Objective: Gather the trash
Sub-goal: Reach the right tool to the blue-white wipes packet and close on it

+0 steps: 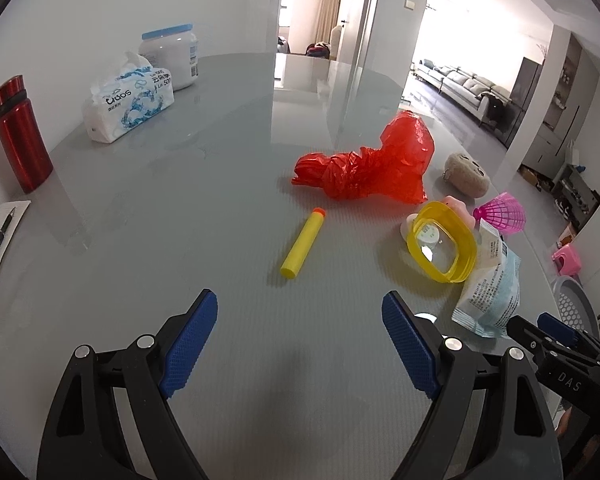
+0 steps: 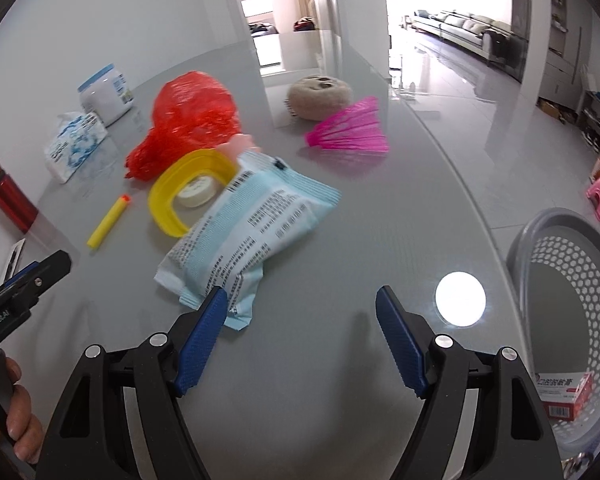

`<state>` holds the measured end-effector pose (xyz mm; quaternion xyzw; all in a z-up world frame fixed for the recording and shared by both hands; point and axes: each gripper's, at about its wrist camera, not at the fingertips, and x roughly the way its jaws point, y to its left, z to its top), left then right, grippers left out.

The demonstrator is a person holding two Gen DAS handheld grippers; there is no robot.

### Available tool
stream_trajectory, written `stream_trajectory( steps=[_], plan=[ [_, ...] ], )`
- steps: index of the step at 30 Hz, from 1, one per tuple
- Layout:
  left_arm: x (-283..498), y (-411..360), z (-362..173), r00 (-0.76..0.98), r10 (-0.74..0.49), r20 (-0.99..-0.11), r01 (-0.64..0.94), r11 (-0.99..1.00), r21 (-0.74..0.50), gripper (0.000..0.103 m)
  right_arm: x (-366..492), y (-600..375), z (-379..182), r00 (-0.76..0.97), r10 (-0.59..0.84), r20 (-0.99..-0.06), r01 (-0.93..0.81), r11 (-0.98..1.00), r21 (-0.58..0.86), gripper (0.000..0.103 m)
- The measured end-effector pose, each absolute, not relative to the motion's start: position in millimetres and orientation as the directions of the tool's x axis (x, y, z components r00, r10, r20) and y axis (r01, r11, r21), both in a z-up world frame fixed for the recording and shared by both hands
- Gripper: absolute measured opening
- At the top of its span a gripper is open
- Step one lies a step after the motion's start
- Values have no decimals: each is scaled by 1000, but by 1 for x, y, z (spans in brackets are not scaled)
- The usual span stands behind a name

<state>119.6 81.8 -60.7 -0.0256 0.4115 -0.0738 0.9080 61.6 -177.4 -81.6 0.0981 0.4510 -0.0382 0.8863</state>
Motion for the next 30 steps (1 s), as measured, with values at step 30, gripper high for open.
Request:
stream_trajectory(
  steps=[30],
  plan=[
    [164,86,-71,668,-142,-731,181,983,-25,83,100,-154,-85,599,100,-795,213,937,278,73]
  ],
)
